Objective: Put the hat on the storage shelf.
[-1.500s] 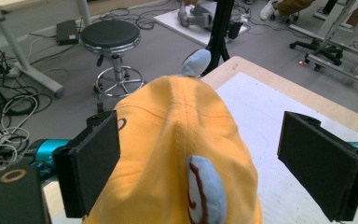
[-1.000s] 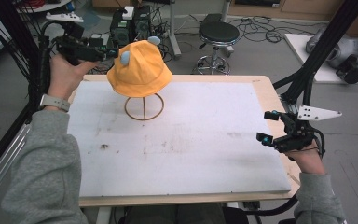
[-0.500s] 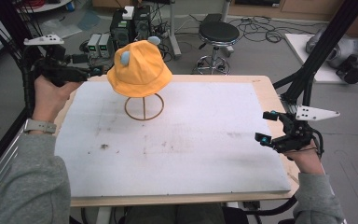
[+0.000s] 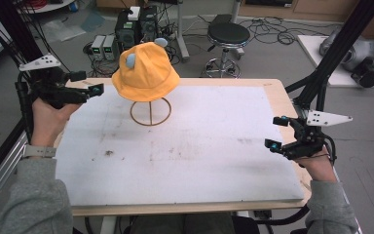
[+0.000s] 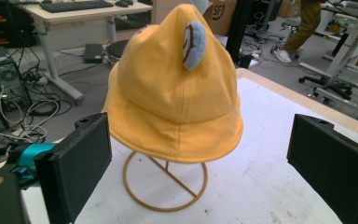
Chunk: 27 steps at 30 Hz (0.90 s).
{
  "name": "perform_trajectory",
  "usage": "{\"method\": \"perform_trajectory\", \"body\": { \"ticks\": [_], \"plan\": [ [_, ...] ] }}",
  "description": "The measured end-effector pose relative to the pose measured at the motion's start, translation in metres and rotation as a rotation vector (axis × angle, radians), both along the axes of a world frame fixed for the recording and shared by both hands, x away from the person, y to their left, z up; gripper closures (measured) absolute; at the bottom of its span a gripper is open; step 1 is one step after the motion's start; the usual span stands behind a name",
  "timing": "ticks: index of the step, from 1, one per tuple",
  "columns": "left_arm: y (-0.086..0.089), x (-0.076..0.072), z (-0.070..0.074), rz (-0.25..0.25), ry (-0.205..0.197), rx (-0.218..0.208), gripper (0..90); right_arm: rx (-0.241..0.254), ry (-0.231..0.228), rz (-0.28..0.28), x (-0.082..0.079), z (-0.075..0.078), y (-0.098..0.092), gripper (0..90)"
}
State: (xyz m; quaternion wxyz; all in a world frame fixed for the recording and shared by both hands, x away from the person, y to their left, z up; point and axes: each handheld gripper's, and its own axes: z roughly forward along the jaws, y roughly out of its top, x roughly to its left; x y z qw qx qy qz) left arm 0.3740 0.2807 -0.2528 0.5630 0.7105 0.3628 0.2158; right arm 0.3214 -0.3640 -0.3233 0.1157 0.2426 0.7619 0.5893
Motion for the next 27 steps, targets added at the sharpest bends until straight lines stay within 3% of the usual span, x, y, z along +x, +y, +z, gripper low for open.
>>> {"method": "perform_trajectory", "body": {
  "ticks": [4, 10, 22, 27],
  "plan": [
    [0.001, -0.010, -0.007, 0.025, -0.020, 0.008, 6.8, 0.000, -0.004, -0.009, 0.000, 0.000, -0.001, 2.7],
    [0.007, -0.025, -0.020, 0.066, -0.037, -0.022, 6.8, -0.002, -0.008, -0.016, 0.000, 0.000, 0.000, 2.7],
    [0.011, -0.048, -0.051, 0.127, -0.042, -0.065, 6.8, -0.004, -0.018, -0.046, 0.000, 0.000, 0.001, 2.7],
    [0.010, -0.056, -0.059, 0.144, -0.047, -0.061, 6.8, -0.002, -0.018, -0.060, 0.000, 0.000, 0.000, 2.7]
  ]
}}
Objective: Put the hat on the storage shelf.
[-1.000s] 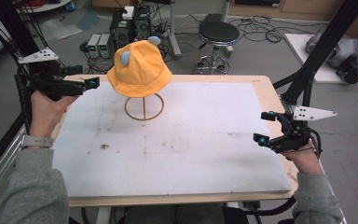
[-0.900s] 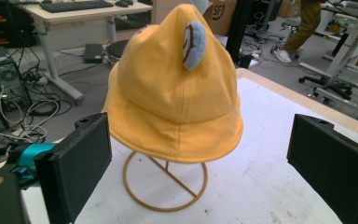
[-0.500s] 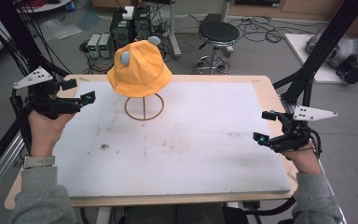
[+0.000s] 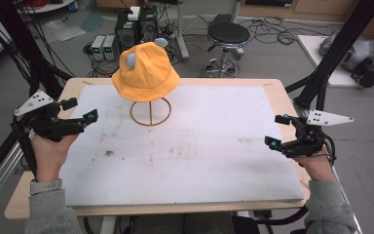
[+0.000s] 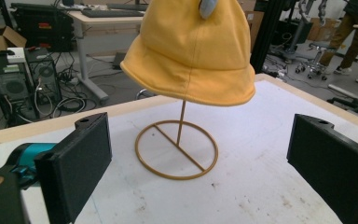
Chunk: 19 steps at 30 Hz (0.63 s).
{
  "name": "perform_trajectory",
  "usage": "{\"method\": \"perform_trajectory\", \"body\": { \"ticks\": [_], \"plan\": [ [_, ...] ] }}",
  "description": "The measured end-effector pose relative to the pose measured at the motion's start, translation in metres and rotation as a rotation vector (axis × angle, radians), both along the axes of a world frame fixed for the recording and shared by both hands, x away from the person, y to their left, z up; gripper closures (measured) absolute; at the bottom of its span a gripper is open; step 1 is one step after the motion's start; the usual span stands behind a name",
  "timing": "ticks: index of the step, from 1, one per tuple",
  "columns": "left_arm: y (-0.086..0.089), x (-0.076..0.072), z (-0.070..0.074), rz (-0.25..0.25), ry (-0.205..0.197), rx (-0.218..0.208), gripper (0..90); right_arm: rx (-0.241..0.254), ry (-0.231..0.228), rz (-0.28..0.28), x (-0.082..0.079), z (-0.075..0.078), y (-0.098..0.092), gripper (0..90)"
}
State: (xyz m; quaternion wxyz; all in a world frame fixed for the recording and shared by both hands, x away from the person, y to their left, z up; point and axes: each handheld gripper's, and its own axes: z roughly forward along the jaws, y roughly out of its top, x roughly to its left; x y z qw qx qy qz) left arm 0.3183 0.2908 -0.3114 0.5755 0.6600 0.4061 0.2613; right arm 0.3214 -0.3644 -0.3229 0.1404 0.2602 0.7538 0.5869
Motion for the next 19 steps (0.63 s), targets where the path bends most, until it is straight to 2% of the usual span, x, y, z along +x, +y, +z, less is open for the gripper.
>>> {"method": "perform_trajectory", "body": {
  "ticks": [3, 6, 12, 19],
  "plan": [
    [-0.001, -0.005, -0.005, -0.001, -0.004, -0.010, 6.8, -0.003, -0.010, -0.024, 0.000, 0.000, -0.001, 2.7],
    [-0.004, -0.006, -0.008, -0.004, 0.016, 0.005, 6.8, 0.001, -0.015, -0.030, 0.000, 0.001, -0.002, 2.7],
    [-0.011, -0.011, -0.015, -0.012, 0.020, 0.013, 6.8, 0.003, -0.019, -0.041, -0.001, 0.001, -0.002, 2.7],
    [-0.015, -0.015, -0.012, -0.024, 0.001, 0.008, 6.8, 0.004, -0.023, -0.036, -0.002, 0.001, -0.002, 2.7]
  ]
}}
